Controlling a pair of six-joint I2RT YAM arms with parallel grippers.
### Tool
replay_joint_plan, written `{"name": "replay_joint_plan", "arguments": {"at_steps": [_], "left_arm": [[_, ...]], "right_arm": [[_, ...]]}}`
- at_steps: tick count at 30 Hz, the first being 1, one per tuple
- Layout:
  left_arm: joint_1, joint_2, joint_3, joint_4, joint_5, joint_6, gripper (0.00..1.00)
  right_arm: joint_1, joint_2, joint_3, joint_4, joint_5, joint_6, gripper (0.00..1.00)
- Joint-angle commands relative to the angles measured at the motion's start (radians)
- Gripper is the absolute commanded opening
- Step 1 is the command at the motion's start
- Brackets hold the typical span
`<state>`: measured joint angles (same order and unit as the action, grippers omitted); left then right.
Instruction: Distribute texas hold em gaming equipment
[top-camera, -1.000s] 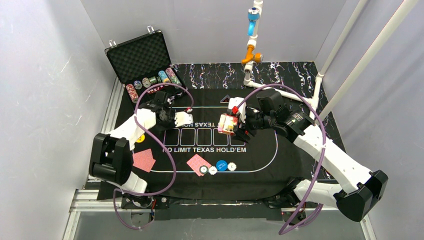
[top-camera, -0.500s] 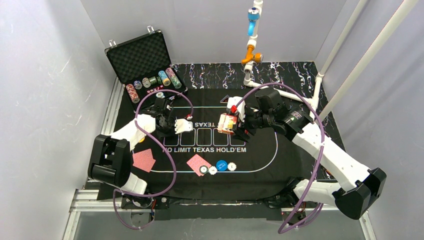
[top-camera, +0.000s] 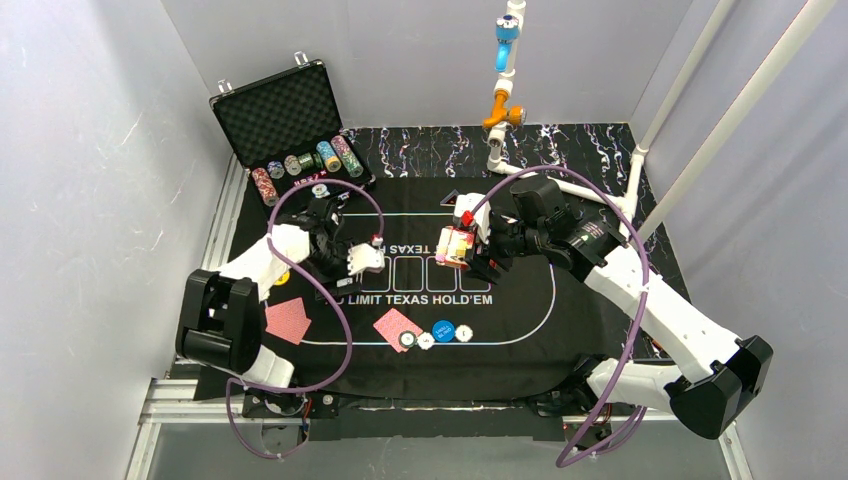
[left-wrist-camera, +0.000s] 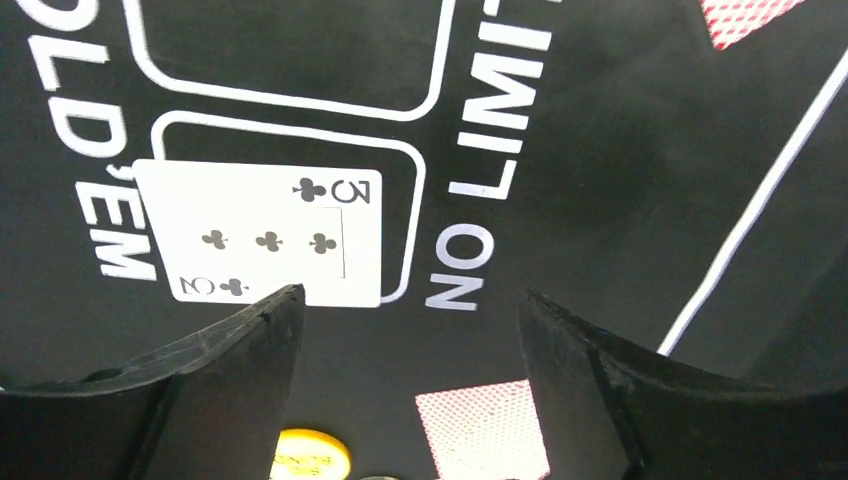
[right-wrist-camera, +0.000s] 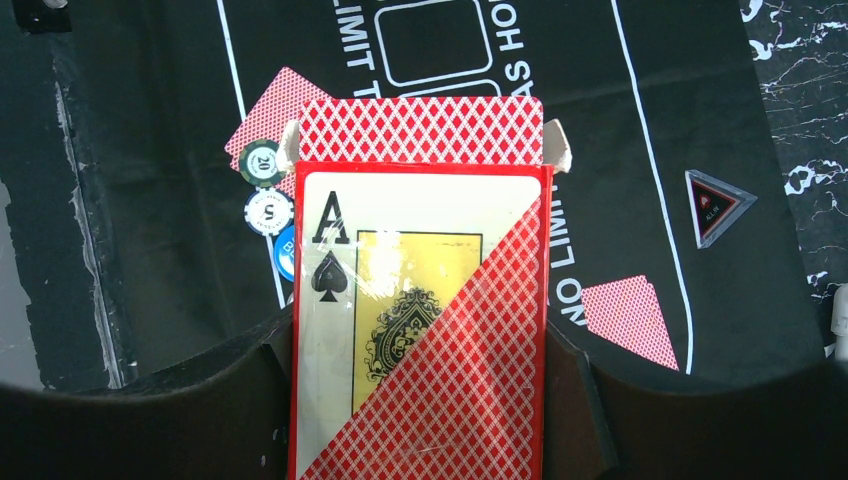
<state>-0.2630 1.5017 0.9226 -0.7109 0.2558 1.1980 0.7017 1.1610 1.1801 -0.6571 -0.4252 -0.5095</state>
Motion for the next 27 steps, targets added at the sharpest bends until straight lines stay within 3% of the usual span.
{"name": "replay_joint_plan", "arguments": {"at_steps": [1,5,10,14,19,27], "left_arm": [[0.057,-0.030,0.157,-0.185,0.162,-0.115,0.82],[0.080,-0.009,0.353,-0.297,0.279,-0.331,0.88],[0.079,0.026,0.498,-0.304,0.482,-0.732,0.87],[0.070,0.038,0.565,-0.217,0.662,-1.057,0.89],[-0.006,0.036,0.549,0.020,0.817,-1.456,0.93],[-0.189,0.083,0.561,0.143,0.776,-1.613,0.95]], "right_arm": [[0.005,-0.021,0.050,0.023,-0.008,-0.013,0.01],[0.005,-0.030,0.049,0.013,0.002,-0.014,0.01],[0.005,-0.030,0.043,0.040,0.016,-0.007,0.01],[0.005,-0.021,0.044,0.043,0.001,0.001,0.01],[0.005,-0.017,0.044,0.056,0.002,0.007,0.01],[0.005,-0.020,0.045,0.065,-0.013,0.014,0.01]]}}
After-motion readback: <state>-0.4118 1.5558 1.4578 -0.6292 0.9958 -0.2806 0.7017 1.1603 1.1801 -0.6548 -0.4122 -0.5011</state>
